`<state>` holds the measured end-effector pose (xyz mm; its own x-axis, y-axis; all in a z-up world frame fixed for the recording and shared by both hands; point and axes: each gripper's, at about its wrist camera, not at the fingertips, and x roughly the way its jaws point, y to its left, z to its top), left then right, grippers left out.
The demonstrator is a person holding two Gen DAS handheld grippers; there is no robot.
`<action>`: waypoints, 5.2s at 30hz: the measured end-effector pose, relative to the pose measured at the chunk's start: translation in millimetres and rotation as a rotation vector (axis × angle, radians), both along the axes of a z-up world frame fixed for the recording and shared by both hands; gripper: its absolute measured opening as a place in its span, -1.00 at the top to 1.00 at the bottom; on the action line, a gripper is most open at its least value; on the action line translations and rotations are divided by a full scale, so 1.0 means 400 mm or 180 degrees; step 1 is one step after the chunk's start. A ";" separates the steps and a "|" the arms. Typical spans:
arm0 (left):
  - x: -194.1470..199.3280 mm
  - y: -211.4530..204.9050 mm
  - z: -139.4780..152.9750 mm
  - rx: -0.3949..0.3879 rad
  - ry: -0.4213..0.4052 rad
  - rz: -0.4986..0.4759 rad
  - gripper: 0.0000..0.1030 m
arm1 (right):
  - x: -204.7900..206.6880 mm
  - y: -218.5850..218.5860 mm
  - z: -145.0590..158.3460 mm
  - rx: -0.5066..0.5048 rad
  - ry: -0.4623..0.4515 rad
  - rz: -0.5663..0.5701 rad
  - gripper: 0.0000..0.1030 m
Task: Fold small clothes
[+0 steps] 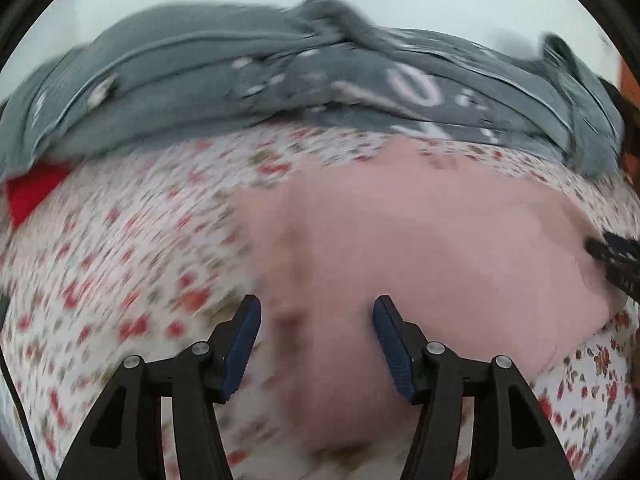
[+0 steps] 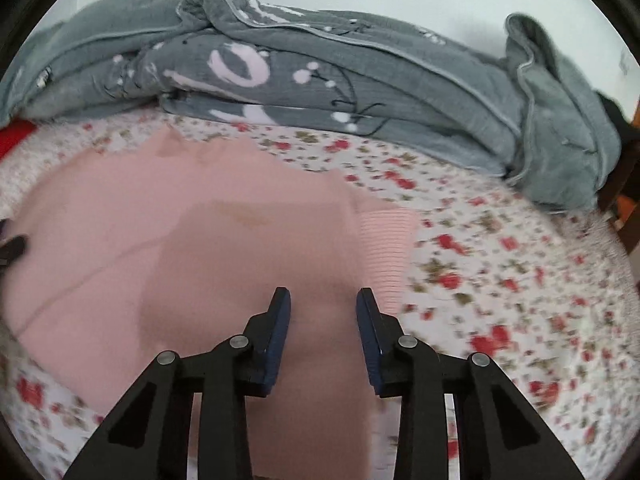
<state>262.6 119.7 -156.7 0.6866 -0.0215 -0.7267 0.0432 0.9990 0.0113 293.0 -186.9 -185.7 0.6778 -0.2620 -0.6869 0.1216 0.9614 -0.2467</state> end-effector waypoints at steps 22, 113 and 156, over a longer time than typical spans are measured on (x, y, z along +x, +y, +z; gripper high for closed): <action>-0.113 -0.188 -0.042 -0.0292 -0.0392 -0.0523 -0.12 | -0.161 0.038 -0.049 0.0621 -0.0195 0.0421 0.08; -0.053 -0.024 0.102 -0.0633 -0.0684 0.0126 -0.16 | -0.166 -0.108 0.041 0.0972 -0.0493 -0.0200 -0.06; 0.105 0.115 -0.053 -0.1267 0.0419 -0.0004 -0.21 | -0.044 -0.136 0.057 0.0956 -0.0261 0.0055 0.17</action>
